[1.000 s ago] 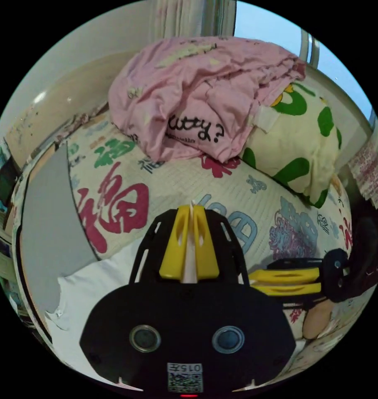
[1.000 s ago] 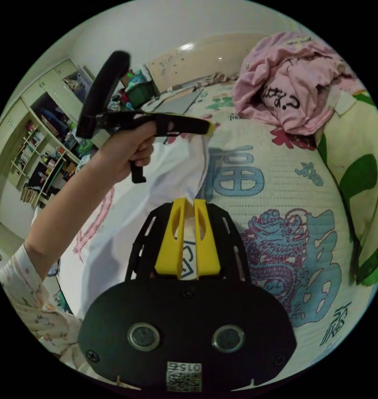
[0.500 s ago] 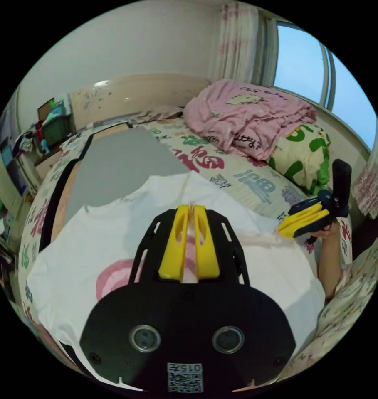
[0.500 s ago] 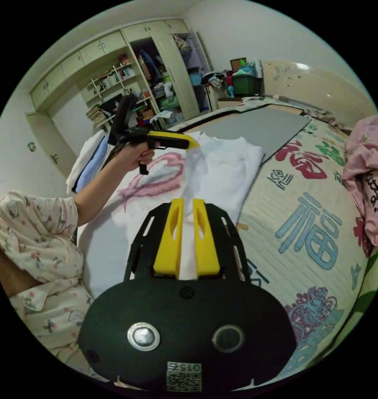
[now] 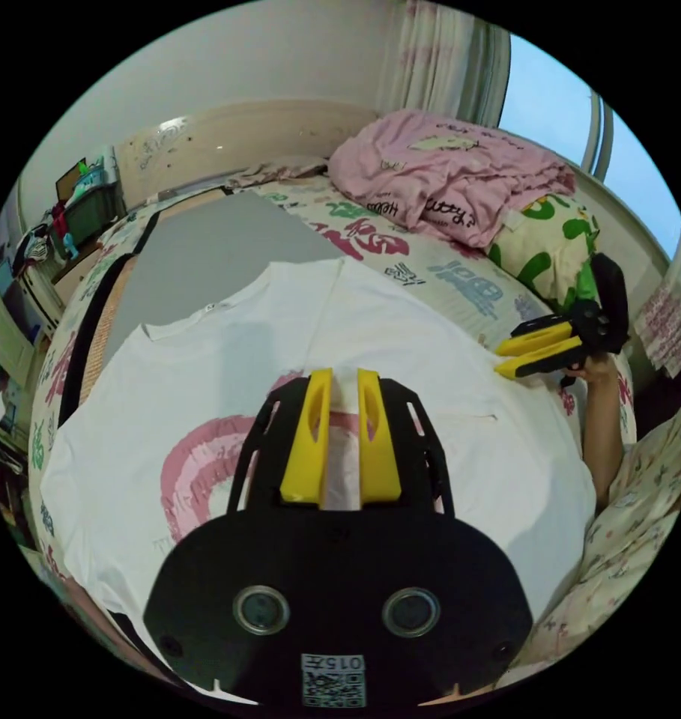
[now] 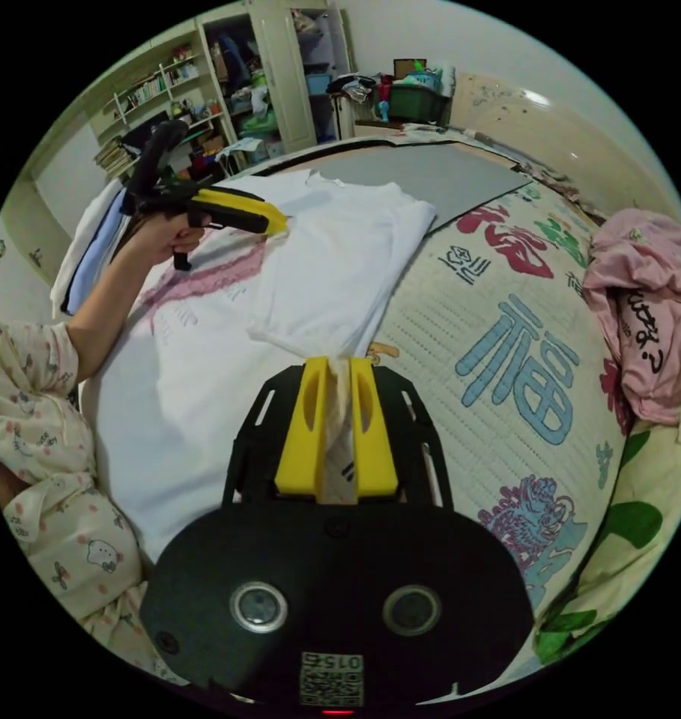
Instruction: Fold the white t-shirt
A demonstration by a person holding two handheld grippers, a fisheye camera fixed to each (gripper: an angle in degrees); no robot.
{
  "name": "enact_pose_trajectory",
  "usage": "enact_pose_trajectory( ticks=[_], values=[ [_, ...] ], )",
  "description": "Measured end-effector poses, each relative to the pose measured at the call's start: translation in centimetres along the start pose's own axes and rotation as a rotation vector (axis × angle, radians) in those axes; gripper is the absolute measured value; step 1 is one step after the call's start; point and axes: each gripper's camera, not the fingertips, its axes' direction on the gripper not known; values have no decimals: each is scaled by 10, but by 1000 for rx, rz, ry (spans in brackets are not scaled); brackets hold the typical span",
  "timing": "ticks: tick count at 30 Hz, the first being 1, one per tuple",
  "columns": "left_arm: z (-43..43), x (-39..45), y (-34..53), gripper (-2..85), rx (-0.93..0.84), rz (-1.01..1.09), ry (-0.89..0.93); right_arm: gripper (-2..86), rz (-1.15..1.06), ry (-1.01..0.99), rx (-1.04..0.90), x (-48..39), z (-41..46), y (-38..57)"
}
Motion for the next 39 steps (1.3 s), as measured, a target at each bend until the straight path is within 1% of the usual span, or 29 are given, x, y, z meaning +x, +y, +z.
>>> enact_pose_trajectory(
  ticks=[3, 7, 9, 10, 11, 13, 16, 17, 19, 22, 26, 30, 32, 35, 39],
  values=[
    [11, 4, -4, 55, -68, 8, -54, 45, 22, -11, 1, 9, 16, 10],
    [12, 7, -6, 54, -65, 20, -60, 51, 45, -36, -4, 21, 33, 23],
    [13, 5, -8, 55, -66, 13, -48, 58, 30, -14, 42, 17, 30, 28],
    [13, 5, -8, 55, -66, 12, -45, 64, 6, -14, 96, 11, 27, 29],
    [14, 4, -9, 55, -66, 8, -39, 73, -31, -36, 148, 2, 27, 27],
    [14, 3, -10, 54, -66, 7, -36, 82, -113, -84, 183, -15, 37, 19],
    [15, 4, -11, 54, -66, 11, -44, 100, -237, -98, 98, -42, 82, 0],
    [16, 4, -12, 54, -66, 13, -48, 102, -253, -88, 50, -46, 102, -7],
    [16, 4, -12, 55, -65, 14, -49, 93, -234, -84, 19, -44, 121, -14],
    [16, 4, -13, 54, -65, 16, -54, 53, -214, -91, 3, -36, 145, -19],
    [16, -2, -13, 41, -64, 5, -38, 26, -227, -105, 23, -29, 163, -19],
    [9, -14, -7, 6, -40, -37, -54, 22, -231, -147, 72, -20, 169, -21],
    [8, -16, -3, 0, -47, -36, -80, 29, -231, -124, 45, -17, 186, -26],
    [8, -24, -2, -4, -62, -41, -39, 39, -232, -99, -13, -15, 214, -38],
    [8, -27, -1, -7, -62, -37, -26, 45, -244, -100, -9, -13, 235, -49]
  ],
)
